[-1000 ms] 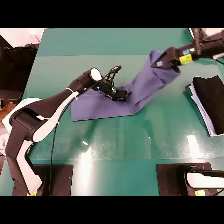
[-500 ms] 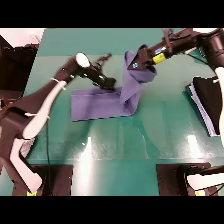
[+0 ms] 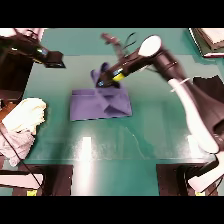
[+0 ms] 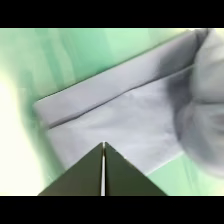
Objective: Fold the shirts.
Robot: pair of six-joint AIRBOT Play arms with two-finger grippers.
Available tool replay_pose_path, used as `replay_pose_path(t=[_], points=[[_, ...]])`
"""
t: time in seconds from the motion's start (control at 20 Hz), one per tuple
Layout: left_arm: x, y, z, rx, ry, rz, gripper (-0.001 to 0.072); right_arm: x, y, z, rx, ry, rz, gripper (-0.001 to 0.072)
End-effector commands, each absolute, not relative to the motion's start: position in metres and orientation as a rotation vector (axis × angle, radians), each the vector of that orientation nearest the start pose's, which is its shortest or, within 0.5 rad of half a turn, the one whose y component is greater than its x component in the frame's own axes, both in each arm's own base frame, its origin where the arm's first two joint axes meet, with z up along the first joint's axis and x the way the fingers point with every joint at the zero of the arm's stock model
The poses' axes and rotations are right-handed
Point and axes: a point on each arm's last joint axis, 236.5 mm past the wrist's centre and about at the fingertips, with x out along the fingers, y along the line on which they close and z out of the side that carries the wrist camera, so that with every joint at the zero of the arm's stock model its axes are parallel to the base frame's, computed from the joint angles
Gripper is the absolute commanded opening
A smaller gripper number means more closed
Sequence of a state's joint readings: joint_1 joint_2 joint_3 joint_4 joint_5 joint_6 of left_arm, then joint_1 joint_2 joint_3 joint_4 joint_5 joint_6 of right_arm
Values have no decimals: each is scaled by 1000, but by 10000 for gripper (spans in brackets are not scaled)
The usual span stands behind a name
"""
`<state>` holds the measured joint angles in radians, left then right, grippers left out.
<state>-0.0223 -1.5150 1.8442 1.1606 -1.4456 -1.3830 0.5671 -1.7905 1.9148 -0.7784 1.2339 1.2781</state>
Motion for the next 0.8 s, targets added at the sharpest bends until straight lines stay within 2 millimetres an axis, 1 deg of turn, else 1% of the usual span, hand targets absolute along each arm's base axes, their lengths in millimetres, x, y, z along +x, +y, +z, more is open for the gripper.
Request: replay_pose_path(t=[0.0, 0.05, 0.1, 0.15, 0.2, 0.3, 0.45, 0.5, 0.55, 0.6, 0.65, 0.7, 0.75], points=[[445, -63, 193, -100, 987, -373, 24, 357, 505, 90, 53, 917, 1260, 502], [443, -61, 196, -101, 983, -368, 25, 346, 521, 96, 9, 881, 1312, 517], [441, -61, 196, -98, 988, -371, 24, 341, 526, 103, -19, 853, 1335, 516], [437, -61, 194, -97, 1006, -375, 24, 339, 522, 109, -44, 846, 1334, 515], [433, -62, 192, -95, 1025, -380, 24, 340, 507, 110, -70, 869, 1307, 514], [430, -62, 189, -94, 1043, -385, 24, 345, 460, 101, -107, 955, 1235, 514], [428, -65, 188, -104, 1050, -396, 25, 358, 378, 78, -63, 1115, 1096, 514], [426, -69, 182, -117, 1069, -413, 26, 364, 355, 71, -24, 1150, 1043, 514], [420, -74, 170, -126, 1107, -443, 50, 370, 332, 64, 18, 1176, 992, 514], [413, -80, 154, -146, 1151, -472, 302, 373, 316, 61, 65, 1195, 958, 513], [405, -85, 134, -184, 1209, -490, 591, 376, 302, 58, 112, 1208, 931, 513], [396, -89, 113, -215, 1266, -499, 612, 378, 290, 55, 141, 1214, 903, 513], [386, -90, 91, -240, 1330, -499, 615, 379, 280, 51, 162, 1218, 877, 513]])
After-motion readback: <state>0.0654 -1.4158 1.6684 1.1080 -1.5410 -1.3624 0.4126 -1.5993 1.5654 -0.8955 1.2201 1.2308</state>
